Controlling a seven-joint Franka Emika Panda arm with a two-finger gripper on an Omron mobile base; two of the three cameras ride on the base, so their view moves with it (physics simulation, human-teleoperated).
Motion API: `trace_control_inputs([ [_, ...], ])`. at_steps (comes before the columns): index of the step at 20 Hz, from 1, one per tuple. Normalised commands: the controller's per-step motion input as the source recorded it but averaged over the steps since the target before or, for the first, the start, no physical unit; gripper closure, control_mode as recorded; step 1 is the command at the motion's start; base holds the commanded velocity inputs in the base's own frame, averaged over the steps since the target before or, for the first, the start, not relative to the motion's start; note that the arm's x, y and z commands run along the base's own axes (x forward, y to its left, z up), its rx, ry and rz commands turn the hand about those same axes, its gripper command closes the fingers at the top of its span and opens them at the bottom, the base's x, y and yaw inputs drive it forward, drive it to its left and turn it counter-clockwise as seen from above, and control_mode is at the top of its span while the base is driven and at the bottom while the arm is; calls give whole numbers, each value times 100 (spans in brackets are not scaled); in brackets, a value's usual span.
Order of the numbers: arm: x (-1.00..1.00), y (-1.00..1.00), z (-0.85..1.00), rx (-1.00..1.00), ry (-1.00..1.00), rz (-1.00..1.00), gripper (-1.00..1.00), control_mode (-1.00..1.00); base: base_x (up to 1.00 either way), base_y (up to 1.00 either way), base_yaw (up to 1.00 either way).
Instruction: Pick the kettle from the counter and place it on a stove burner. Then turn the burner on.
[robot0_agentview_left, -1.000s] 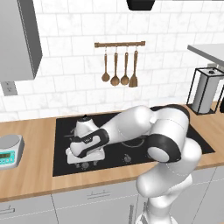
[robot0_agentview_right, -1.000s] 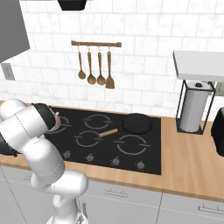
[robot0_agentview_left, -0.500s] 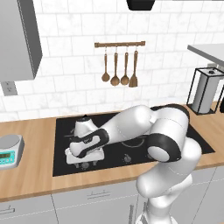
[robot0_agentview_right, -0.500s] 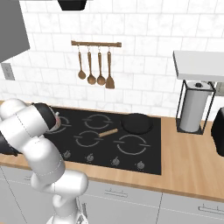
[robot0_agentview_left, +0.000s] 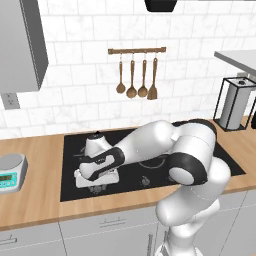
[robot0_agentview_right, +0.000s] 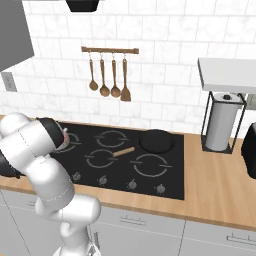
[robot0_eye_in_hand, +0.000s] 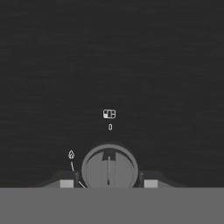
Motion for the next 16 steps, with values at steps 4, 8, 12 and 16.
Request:
trace_control_inputs([
  [4,0,0,0,0,0,1,100,-100,0,0,0],
  [8,0,0,-3,0,-2,22,100,-100,0,0,0],
  [12,-1,0,-2,0,-3,35,100,-100,0,0,0],
  [16,-2,0,-6,0,-3,38,100,-100,0,0,0],
])
